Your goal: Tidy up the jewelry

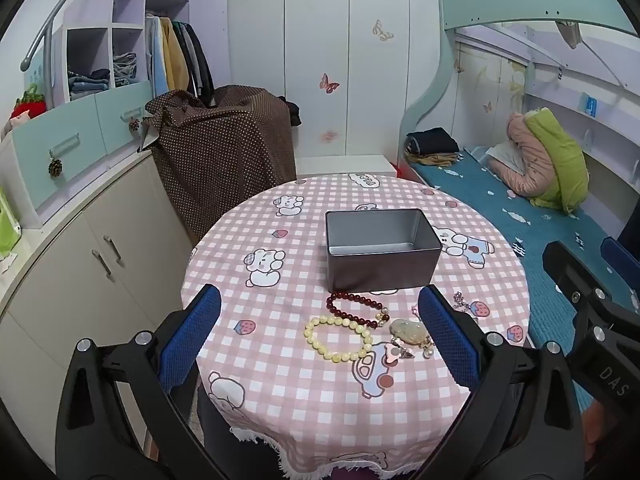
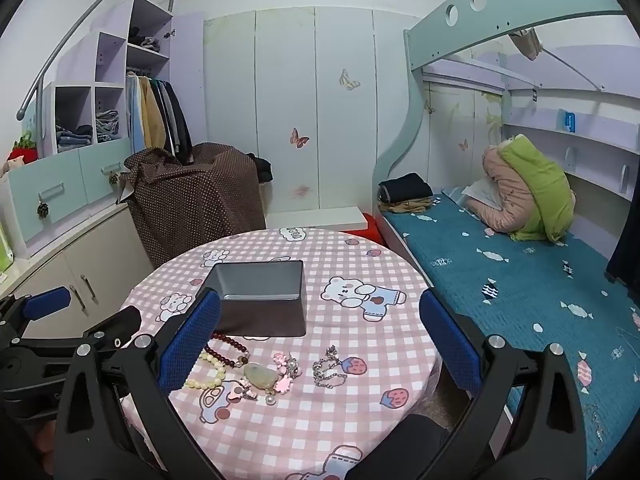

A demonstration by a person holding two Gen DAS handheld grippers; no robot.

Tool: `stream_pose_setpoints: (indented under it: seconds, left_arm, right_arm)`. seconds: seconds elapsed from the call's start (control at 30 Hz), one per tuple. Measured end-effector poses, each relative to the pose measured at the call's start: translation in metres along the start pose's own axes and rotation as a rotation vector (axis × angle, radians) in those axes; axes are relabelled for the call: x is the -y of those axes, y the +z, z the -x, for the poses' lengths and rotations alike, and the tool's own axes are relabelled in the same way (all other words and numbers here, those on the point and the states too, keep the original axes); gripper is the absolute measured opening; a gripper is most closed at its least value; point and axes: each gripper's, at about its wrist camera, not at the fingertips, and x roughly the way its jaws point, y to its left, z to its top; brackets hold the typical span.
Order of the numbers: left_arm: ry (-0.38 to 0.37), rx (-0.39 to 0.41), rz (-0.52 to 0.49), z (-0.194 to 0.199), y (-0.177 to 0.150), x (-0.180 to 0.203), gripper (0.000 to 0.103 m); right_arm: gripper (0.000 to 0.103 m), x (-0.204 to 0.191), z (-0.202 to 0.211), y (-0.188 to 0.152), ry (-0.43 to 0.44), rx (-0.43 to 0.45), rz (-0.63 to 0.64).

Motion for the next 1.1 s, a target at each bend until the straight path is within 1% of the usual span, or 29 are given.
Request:
stream_pose_setpoints:
  seconds: [1.0, 1.1]
  left_arm:
    - [0.002, -0.005, -0.001, -0.004, 0.001, 0.001, 0.098]
    - [0.001, -0.006, -0.001, -0.007, 0.002, 0.0, 0.098]
  right_arm:
    - [0.096, 0.001, -0.007, -0.003, 0.0, -0.003, 0.008]
    - [0.096, 0.0, -0.012, -0.005, 0.002, -0.005, 0.005]
